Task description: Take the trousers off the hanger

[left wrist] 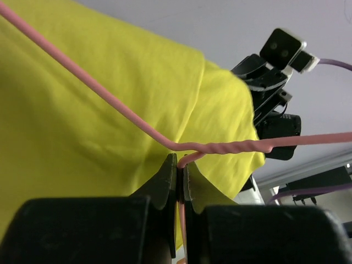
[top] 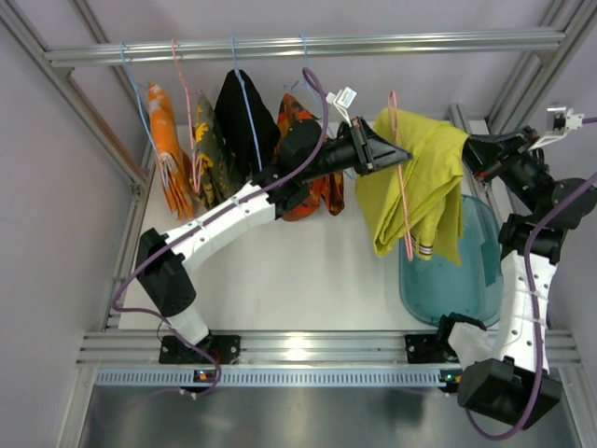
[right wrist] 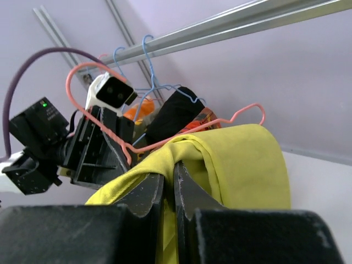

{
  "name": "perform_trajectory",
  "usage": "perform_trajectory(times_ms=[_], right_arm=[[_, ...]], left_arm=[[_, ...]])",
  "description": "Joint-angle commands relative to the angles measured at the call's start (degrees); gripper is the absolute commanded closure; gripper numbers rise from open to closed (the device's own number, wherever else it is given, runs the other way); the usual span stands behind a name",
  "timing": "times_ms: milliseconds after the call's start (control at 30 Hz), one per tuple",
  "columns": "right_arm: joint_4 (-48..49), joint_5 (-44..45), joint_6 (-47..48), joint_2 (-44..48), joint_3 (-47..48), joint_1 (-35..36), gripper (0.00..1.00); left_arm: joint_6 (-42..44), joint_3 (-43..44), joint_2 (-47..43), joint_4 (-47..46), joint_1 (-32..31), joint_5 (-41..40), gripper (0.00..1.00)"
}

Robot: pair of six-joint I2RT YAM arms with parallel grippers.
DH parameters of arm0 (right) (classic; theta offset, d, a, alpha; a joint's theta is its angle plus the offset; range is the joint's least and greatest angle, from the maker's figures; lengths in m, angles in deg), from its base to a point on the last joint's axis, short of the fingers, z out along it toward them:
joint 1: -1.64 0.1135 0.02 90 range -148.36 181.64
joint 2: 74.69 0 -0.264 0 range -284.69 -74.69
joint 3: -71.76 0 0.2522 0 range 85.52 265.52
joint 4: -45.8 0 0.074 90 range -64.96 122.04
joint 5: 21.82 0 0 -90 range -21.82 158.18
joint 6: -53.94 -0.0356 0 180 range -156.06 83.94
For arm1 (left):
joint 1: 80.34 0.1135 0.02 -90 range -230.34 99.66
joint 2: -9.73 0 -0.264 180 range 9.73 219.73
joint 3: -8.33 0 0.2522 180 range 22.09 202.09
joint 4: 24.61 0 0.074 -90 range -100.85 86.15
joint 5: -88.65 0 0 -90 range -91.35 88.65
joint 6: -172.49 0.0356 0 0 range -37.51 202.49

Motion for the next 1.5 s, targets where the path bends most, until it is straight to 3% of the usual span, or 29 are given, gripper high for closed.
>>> perform_trajectory(times_ms=[0, 500, 1000, 1100, 1333, 1467], right_arm=[[16.62, 1.29, -14.80, 1.60, 5.37, -5.26, 1.00], [27.17, 5.42, -32.22, -3.58, 15.73, -14.24, 1.00], [29.46, 6.57, -35.30, -3.76, 20.23, -16.61, 1.00], [26.05, 6.65, -32.51, -2.88, 19.09, -18.01, 1.00], [4.45, 8.68, -21.25, 1.86, 15.40, -26.19, 1.00], [0.29, 7.01, -17.21, 6.07, 13.03, -29.71, 1.00]], left_arm=[[3.34, -2.19, -4.07, -6.48, 0.41, 1.67, 1.00], [6.51, -11.25, -6.09, -7.01, 1.20, 3.17, 1.00], [7.65, -13.63, -4.77, 0.11, 1.91, -3.69, 1.00], [8.43, -13.02, -4.77, 0.11, 2.00, -3.69, 1.00], [11.87, -13.01, -7.49, 1.43, 2.08, -6.76, 1.00], [12.74, -13.19, -8.37, 1.43, 2.08, -7.11, 1.00]])
